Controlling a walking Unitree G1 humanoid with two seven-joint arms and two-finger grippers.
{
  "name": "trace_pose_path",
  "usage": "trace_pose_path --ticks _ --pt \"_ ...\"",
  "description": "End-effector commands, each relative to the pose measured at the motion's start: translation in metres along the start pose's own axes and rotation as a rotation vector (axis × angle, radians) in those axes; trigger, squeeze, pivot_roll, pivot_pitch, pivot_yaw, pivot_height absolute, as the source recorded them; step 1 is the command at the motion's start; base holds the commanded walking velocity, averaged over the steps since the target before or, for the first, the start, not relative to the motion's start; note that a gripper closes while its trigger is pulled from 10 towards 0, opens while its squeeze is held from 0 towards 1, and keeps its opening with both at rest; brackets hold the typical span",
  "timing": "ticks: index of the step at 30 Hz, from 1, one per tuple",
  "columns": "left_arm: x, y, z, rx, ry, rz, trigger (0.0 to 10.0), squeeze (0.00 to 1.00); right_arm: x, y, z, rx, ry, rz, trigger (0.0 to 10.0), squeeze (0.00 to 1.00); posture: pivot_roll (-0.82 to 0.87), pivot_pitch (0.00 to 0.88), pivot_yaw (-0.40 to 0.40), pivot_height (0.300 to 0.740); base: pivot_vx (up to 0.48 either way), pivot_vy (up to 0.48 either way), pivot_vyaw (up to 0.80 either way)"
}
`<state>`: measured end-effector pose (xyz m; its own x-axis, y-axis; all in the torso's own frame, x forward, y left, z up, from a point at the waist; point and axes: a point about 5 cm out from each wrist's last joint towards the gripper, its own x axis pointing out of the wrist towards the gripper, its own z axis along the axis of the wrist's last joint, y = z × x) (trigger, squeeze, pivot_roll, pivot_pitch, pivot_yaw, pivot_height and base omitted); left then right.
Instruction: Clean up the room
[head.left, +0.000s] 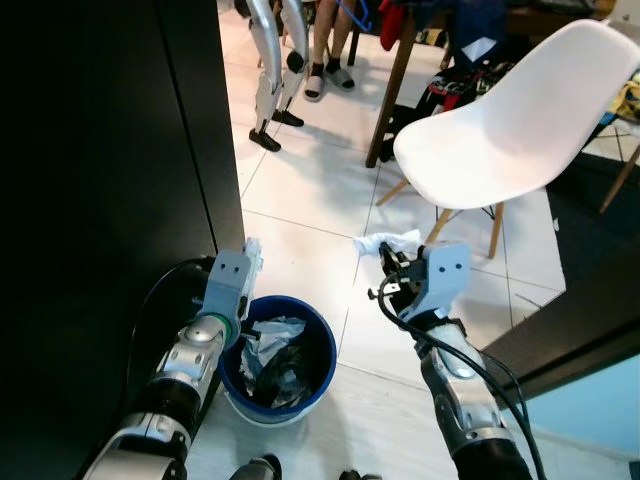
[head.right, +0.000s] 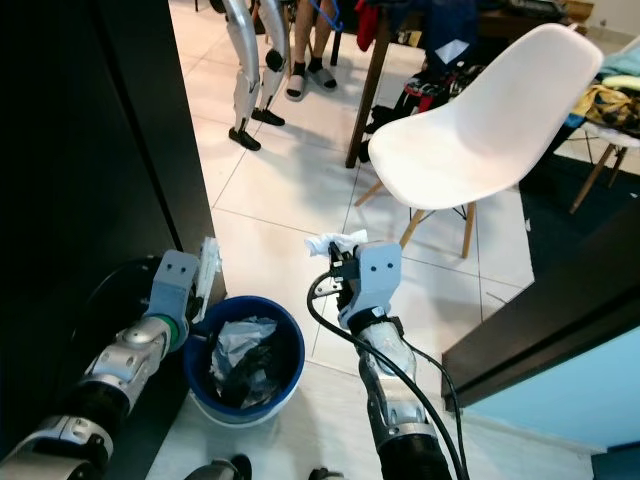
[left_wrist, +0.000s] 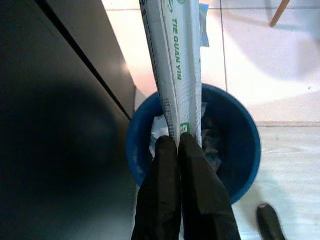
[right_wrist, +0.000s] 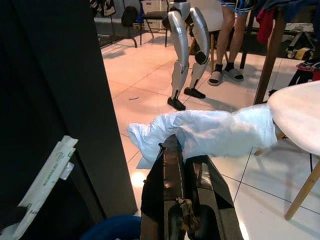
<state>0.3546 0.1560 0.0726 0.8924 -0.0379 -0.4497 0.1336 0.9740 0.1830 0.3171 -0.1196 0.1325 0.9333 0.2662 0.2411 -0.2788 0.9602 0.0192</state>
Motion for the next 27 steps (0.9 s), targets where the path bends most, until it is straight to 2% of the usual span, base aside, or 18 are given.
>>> trace_pose_path --ticks 1,2,3,4,5,14,17,18,19,20,21,22,23,24,26,27 --pt "0.002 0.002 -0.002 0.018 0.012 0.011 10.0 0.0 -0.001 0.002 0.0 0.015 -0.012 0.004 10.0 0.0 0.07 0.185 0.035 0.74 0.0 0.0 0.0" --pt "0.003 0.004 0.002 0.025 0.004 0.021 10.0 0.05 0.0 0.004 0.001 0.019 -0.018 0.008 10.0 0.0 0.07 0.191 0.037 0.74 0.0 0.0 0.0" --pt "0.004 0.005 0.005 0.027 -0.001 0.025 10.0 0.69 0.0 0.006 0.002 0.022 -0.022 0.01 10.0 0.0 0.07 0.195 0.037 0.74 0.0 0.0 0.0" --pt "0.004 0.005 0.005 0.027 -0.001 0.025 10.0 0.69 0.0 0.006 0.002 0.022 -0.022 0.01 10.0 0.0 0.07 0.195 0.037 0.74 0.0 0.0 0.0" --pt "0.005 0.006 0.007 0.031 -0.004 0.025 10.0 1.0 0.0 0.007 0.002 0.024 -0.025 0.012 10.0 0.0 0.07 0.202 0.038 0.74 0.0 0.0 0.0" --pt "0.008 -0.001 0.01 -0.009 -0.003 -0.021 10.0 1.0 0.0 0.008 0.0 0.035 -0.019 0.016 10.0 0.0 0.07 0.225 0.04 0.74 0.0 0.0 0.0" --pt "0.008 0.0 0.009 0.018 -0.017 -0.01 10.0 1.0 0.001 0.011 -0.004 0.057 0.006 0.034 10.0 0.0 0.08 0.233 0.041 0.74 0.0 0.0 0.0" --pt "0.007 0.003 0.01 0.031 -0.038 0.004 10.0 0.0 0.002 0.015 -0.007 0.066 0.023 0.057 10.0 0.0 0.1 0.241 0.041 0.74 0.0 0.0 0.0" --pt "0.006 0.006 0.012 0.056 -0.07 0.026 10.0 0.0 0.004 0.02 -0.01 0.079 0.039 0.087 10.0 0.0 0.11 0.247 0.04 0.74 0.0 0.0 0.0" --pt "0.003 0.015 0.018 0.098 -0.152 0.061 10.0 0.0 0.006 0.03 -0.017 0.1 0.083 0.149 10.0 0.0 0.13 0.255 0.036 0.74 0.0 0.0 0.0" --pt "0.001 0.02 0.022 0.105 -0.191 0.082 10.0 0.0 0.007 0.036 -0.022 0.105 0.105 0.186 10.0 0.0 0.15 0.26 0.033 0.74 0.0 0.0 0.0" --pt "0.001 0.02 0.022 0.105 -0.191 0.082 10.0 0.0 0.007 0.036 -0.022 0.105 0.105 0.186 10.0 0.0 0.15 0.26 0.033 0.74 0.0 0.0 0.0" --pt "-0.008 0.028 0.026 0.105 -0.259 0.105 10.0 0.0 0.01 0.044 -0.03 0.117 0.152 0.236 10.0 0.0 0.18 0.268 0.029 0.74 0.0 0.0 0.0" --pt "-0.008 0.028 0.026 0.105 -0.259 0.105 10.0 0.0 0.01 0.044 -0.03 0.117 0.152 0.236 10.0 0.0 0.18 0.268 0.029 0.74 0.0 0.0 0.0" --pt "-0.018 0.032 0.029 0.108 -0.305 0.11 10.0 0.0 0.011 0.049 -0.036 0.129 0.185 0.258 10.0 0.0 0.2 0.273 0.025 0.74 0.0 0.0 0.0" --pt "-0.028 0.034 0.03 0.102 -0.325 0.109 10.0 0.0 0.013 0.051 -0.038 0.128 0.2 0.269 10.0 0.0 0.24 0.283 0.02 0.74 0.0 0.0 0.0"
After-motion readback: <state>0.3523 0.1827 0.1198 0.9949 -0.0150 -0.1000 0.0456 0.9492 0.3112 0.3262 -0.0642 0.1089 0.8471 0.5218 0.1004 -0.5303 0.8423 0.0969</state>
